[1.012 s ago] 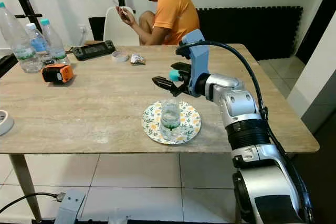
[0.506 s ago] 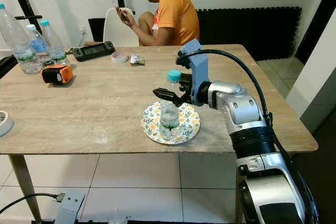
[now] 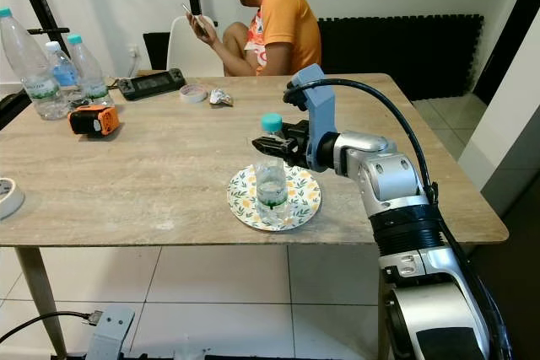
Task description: Restocking fridge
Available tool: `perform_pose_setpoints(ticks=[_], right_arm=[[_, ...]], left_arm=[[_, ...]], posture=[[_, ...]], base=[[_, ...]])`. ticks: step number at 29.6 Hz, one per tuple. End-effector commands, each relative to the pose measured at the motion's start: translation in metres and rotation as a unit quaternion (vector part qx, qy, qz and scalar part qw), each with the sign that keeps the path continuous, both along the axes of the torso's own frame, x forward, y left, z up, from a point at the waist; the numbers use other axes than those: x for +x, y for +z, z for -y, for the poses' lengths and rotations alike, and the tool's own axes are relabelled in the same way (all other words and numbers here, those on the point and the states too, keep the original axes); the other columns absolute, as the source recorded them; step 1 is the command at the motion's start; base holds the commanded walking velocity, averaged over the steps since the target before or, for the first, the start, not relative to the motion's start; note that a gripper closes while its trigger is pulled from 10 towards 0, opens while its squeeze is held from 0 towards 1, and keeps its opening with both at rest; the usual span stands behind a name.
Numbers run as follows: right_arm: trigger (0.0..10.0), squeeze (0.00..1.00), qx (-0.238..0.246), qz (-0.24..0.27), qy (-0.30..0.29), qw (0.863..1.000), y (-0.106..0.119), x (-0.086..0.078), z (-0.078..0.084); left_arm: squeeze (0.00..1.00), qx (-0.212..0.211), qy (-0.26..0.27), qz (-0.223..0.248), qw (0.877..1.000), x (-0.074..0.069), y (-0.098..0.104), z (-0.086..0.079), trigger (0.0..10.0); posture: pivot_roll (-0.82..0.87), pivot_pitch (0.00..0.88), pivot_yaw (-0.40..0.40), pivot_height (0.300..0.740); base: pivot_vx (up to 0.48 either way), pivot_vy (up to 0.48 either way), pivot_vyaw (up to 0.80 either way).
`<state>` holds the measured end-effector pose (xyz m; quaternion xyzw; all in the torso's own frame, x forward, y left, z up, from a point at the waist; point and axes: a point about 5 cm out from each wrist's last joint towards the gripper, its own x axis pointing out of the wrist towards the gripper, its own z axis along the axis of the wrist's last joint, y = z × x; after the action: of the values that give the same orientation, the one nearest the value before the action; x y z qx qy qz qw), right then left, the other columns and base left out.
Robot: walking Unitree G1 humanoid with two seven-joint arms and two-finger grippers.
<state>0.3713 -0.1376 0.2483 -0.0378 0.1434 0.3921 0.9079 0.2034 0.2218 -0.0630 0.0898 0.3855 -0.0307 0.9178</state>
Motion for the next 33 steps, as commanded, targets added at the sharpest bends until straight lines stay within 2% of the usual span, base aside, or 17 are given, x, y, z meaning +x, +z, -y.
perform_pose_setpoints(ticks=[1,10,14,15,18,21,25,28,31,33], right_arm=[[0.0,0.00,0.012,0.003,0.003,1.000,0.003,0.000,0.000],[0.0,0.00,0.022,0.006,-0.004,1.000,0.002,-0.002,0.003],[0.0,0.00,0.085,0.029,0.014,0.996,0.017,-0.005,0.004],[0.0,0.00,0.085,0.029,0.014,0.996,0.017,-0.005,0.004],[0.0,0.00,0.128,0.043,0.066,0.989,0.032,-0.015,0.006],[0.0,0.00,0.134,0.043,0.082,0.987,0.034,-0.019,0.007],[0.0,0.00,0.181,0.042,0.166,0.969,0.040,-0.042,0.002],[0.0,0.00,0.185,0.040,0.188,0.964,0.039,-0.049,0.000],[0.0,0.00,0.180,0.022,0.232,0.956,0.029,-0.065,-0.004],[0.0,0.00,0.179,0.011,0.245,0.953,0.024,-0.069,-0.005]], left_arm=[[0.00,0.010,0.010,-0.011,1.000,-0.005,-0.001,-0.011,10.0],[0.00,0.011,0.009,-0.011,1.000,-0.006,-0.001,-0.009,10.0],[0.00,0.012,0.008,-0.010,1.000,-0.005,-0.002,-0.008,10.0],[0.00,0.012,0.008,-0.010,1.000,-0.005,-0.002,-0.008,10.0],[0.00,0.012,0.011,-0.006,1.000,-0.002,0.000,-0.009,10.0],[0.00,0.012,0.011,-0.005,1.000,-0.001,0.001,-0.010,10.0],[0.00,0.011,0.011,0.000,1.000,0.002,0.003,-0.011,10.0],[0.00,0.010,0.011,0.001,1.000,0.003,0.004,-0.011,10.0],[0.00,0.009,0.009,0.004,1.000,0.005,0.005,-0.011,10.0],[0.00,0.009,0.008,0.006,1.000,0.007,0.006,-0.010,10.0]], posture=[[-0.14,0.020,0.011,0.740],[-0.13,0.009,0.021,0.740],[-0.13,0.010,0.018,0.740],[-0.13,0.010,0.018,0.740],[-0.14,0.012,0.017,0.740],[-0.14,0.012,0.017,0.740],[-0.14,0.018,0.014,0.740],[-0.14,0.019,0.016,0.740],[-0.14,0.022,0.018,0.740],[-0.14,0.022,0.018,0.740]], base=[[0.000,0.000,0.00],[0.000,0.000,0.00],[0.000,0.000,0.00],[0.000,0.000,0.00],[0.000,0.000,0.00],[0.000,0.000,0.00],[0.000,0.000,0.00],[0.000,0.000,0.00],[0.000,0.000,0.00],[0.000,0.000,0.00]])
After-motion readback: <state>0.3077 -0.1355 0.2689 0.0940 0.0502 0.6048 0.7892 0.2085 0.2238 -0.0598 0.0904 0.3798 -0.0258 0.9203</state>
